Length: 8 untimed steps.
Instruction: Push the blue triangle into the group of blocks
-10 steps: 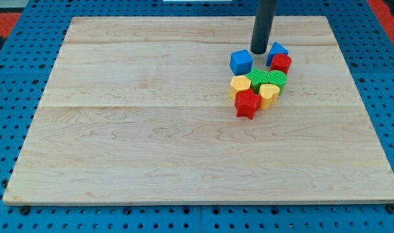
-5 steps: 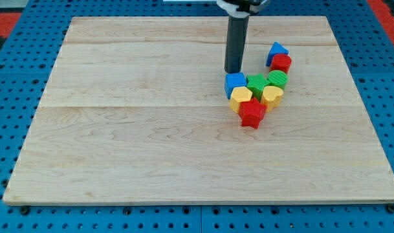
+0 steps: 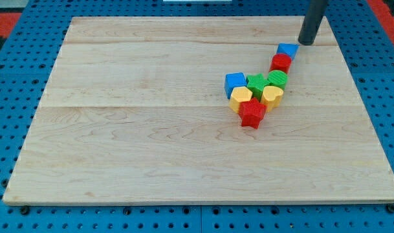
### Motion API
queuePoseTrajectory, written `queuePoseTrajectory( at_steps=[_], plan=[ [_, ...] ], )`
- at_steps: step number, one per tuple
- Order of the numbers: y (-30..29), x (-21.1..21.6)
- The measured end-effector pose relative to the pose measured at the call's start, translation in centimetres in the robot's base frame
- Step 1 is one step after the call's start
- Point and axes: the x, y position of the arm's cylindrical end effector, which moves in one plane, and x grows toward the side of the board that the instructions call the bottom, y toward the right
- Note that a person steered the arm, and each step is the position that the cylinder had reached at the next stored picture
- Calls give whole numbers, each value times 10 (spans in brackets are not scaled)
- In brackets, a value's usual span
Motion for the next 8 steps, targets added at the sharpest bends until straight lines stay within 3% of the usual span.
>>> queuePoseTrajectory(
  at_steps=[3, 4, 5, 6, 8],
  plan=[
    [-117, 29],
    [-96, 10],
    [-38, 6],
    [8, 17],
    [-108, 28]
  ],
)
